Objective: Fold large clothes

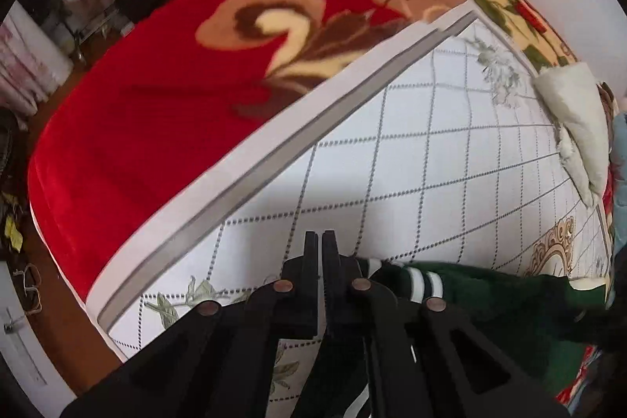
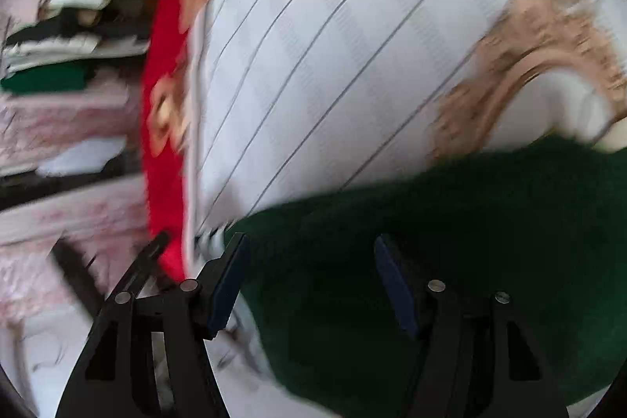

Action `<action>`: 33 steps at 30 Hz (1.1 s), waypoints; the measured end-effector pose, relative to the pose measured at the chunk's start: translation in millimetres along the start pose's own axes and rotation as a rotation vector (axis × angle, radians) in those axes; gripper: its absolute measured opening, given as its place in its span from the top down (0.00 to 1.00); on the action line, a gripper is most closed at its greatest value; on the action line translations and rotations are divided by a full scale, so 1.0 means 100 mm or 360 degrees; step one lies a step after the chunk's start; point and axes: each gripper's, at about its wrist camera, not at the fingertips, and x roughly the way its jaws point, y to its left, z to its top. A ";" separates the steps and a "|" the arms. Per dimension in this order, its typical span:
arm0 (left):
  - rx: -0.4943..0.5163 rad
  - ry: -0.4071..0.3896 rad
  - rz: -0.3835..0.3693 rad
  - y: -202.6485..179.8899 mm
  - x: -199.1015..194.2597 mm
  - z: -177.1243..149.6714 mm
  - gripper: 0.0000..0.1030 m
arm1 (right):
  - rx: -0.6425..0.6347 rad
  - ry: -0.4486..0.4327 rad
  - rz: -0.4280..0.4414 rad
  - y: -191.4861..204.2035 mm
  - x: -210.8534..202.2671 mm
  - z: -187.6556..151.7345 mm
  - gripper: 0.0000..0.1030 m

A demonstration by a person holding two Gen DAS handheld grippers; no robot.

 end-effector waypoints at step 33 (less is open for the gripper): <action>0.0045 0.0314 -0.0343 -0.45 0.54 -0.26 0.19 | 0.0351 -0.0233 0.0017 -0.74 -0.05 -0.14 0.57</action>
